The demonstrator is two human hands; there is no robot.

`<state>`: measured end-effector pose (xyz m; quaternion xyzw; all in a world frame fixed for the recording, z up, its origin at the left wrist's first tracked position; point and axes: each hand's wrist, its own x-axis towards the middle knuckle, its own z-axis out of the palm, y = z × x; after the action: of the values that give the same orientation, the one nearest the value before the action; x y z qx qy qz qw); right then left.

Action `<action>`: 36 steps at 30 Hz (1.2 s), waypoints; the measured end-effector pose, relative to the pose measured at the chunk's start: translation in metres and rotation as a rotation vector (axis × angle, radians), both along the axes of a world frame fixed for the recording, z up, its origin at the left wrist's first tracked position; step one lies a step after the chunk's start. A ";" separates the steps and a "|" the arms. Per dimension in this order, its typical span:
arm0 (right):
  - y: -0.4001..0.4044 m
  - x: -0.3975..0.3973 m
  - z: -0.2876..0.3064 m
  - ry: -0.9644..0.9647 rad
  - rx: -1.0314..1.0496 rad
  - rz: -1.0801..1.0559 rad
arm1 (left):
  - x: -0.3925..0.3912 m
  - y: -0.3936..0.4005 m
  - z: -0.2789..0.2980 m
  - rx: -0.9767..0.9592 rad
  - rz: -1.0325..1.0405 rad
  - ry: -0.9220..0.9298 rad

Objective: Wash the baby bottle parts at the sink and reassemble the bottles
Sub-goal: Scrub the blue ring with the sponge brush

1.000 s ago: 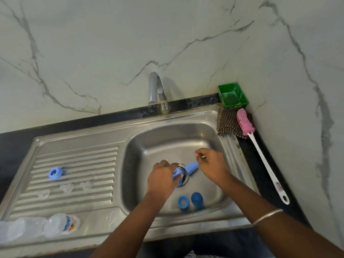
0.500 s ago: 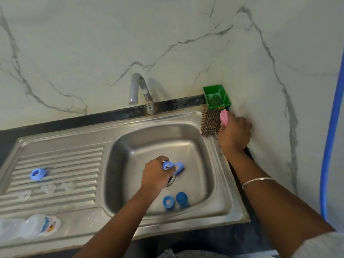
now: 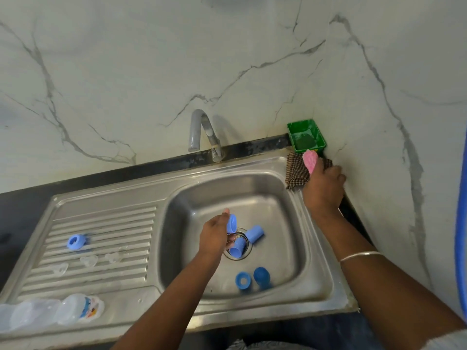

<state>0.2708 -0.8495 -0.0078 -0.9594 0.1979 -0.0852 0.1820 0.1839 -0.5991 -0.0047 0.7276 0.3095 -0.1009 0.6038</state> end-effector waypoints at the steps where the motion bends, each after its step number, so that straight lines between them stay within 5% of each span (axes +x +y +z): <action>1: 0.005 -0.004 0.004 -0.020 0.011 0.028 | -0.001 0.002 0.001 -0.049 0.038 0.010; 10: 0.070 -0.060 0.031 -0.241 0.187 0.474 | -0.007 0.014 0.016 -0.080 0.104 0.069; 17: 0.122 -0.090 0.028 -0.003 0.295 0.712 | -0.015 0.036 0.030 -0.274 0.085 0.062; 29: 0.167 -0.124 0.032 -0.053 0.336 0.704 | -0.035 0.069 0.023 -0.339 -0.029 -0.120; 32: 0.184 -0.125 0.034 -0.018 0.296 0.609 | -0.038 0.071 0.021 -0.494 0.008 -0.162; 36: 0.199 -0.121 0.042 0.069 0.430 0.398 | -0.040 0.069 0.020 -0.374 -0.062 -0.250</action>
<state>0.1493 -0.6509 0.0339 -0.9210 0.0254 0.0286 0.3876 0.1439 -0.5300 0.0153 0.6192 0.1856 -0.0842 0.7583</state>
